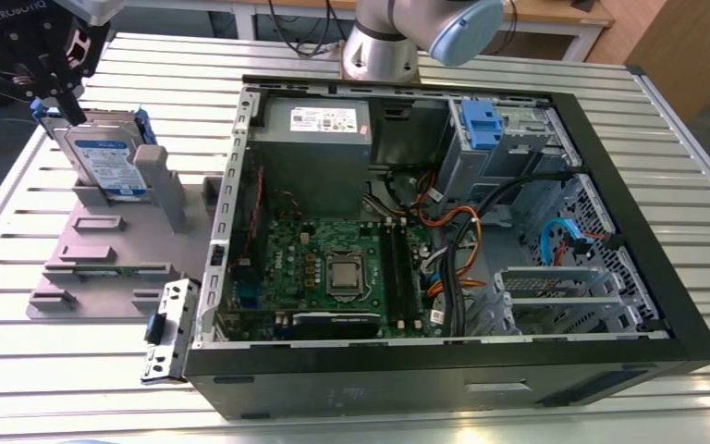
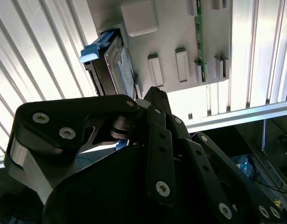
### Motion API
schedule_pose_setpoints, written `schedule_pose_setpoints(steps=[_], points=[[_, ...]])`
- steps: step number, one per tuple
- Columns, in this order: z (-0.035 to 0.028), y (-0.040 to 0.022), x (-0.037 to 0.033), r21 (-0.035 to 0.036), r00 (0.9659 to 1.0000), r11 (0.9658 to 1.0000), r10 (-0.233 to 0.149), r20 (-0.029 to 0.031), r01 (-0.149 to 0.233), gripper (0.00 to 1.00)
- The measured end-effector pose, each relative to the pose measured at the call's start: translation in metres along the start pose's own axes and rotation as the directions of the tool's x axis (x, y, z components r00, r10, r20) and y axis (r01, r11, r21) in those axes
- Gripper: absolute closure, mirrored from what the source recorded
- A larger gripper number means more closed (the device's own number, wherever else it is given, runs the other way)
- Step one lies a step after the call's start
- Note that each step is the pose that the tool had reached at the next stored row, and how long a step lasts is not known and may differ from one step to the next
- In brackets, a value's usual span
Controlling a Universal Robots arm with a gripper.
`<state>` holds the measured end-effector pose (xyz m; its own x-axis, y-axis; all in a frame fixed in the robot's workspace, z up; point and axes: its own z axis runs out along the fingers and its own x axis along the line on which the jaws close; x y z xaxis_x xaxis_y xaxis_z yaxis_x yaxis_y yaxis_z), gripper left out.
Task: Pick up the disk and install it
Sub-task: 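Pick up the disk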
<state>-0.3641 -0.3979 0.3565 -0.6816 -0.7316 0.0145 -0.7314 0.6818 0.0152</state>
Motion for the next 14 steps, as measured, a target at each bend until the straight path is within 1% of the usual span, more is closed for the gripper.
schedule_pose_setpoints(steps=[14], points=[[0.0000, 0.0000, 0.0000, 0.0002, 0.9999, 0.9999, -0.011, -0.0001, 0.011, 0.89]])
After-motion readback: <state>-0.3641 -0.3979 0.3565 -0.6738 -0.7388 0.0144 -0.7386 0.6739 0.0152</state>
